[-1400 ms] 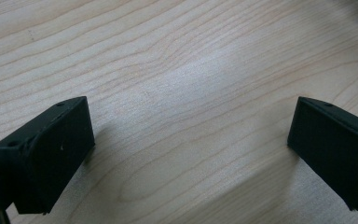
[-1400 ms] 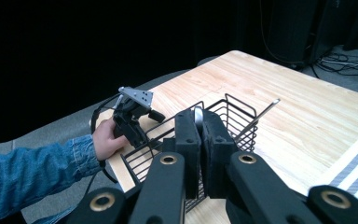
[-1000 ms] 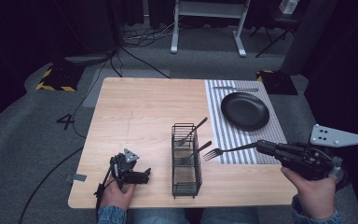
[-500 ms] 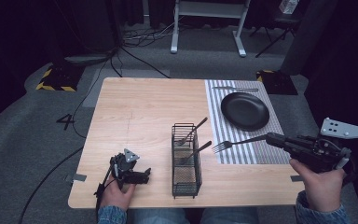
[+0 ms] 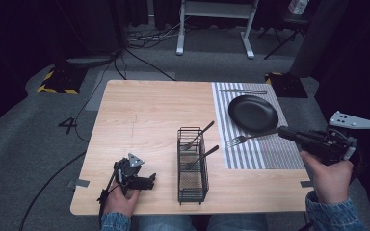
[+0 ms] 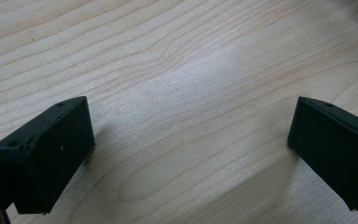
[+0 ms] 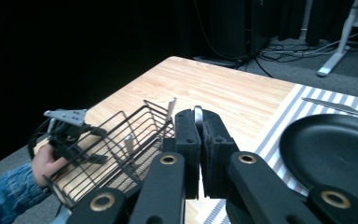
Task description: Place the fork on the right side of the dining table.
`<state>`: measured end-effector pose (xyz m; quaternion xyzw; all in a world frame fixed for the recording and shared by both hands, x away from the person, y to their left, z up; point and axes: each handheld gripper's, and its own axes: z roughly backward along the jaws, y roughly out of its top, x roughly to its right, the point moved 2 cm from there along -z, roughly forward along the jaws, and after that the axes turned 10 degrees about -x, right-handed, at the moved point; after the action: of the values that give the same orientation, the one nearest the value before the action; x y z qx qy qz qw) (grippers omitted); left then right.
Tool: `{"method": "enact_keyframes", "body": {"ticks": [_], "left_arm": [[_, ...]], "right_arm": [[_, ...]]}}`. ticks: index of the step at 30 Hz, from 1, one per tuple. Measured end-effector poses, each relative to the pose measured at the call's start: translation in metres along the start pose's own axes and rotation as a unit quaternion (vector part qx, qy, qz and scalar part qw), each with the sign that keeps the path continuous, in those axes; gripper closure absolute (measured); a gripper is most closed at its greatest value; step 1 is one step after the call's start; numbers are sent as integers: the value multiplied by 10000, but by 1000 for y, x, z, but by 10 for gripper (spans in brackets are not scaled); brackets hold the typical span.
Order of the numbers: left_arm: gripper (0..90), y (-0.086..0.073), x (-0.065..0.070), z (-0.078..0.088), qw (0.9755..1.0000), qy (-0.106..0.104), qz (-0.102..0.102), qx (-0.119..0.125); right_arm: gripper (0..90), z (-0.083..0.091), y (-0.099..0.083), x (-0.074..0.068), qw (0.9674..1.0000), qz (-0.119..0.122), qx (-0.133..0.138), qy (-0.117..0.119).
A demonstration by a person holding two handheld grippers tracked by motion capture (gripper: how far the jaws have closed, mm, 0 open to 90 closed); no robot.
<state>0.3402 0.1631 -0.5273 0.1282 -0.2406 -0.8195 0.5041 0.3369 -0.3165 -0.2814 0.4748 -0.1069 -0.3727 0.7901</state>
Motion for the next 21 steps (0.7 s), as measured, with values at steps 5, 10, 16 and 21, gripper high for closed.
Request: {"method": "enact_keyframes", "body": {"ticks": [5,10,16,21], "left_arm": [[5,0,0,0,10000,-1,-1,2],[5,0,0,0,10000,-1,-1,0],[5,0,0,0,10000,0,0,2],[4,0,0,0,10000,0,0,3]], "right_arm": [[872,-4,2,11,9999,-104,3,-93],[872,-5,6,17,9996,-131,48,-258],[872,-11,8,31,9989,-270,22,-377],[872,-21,8,43,9981,-402,-33,-456]]}}
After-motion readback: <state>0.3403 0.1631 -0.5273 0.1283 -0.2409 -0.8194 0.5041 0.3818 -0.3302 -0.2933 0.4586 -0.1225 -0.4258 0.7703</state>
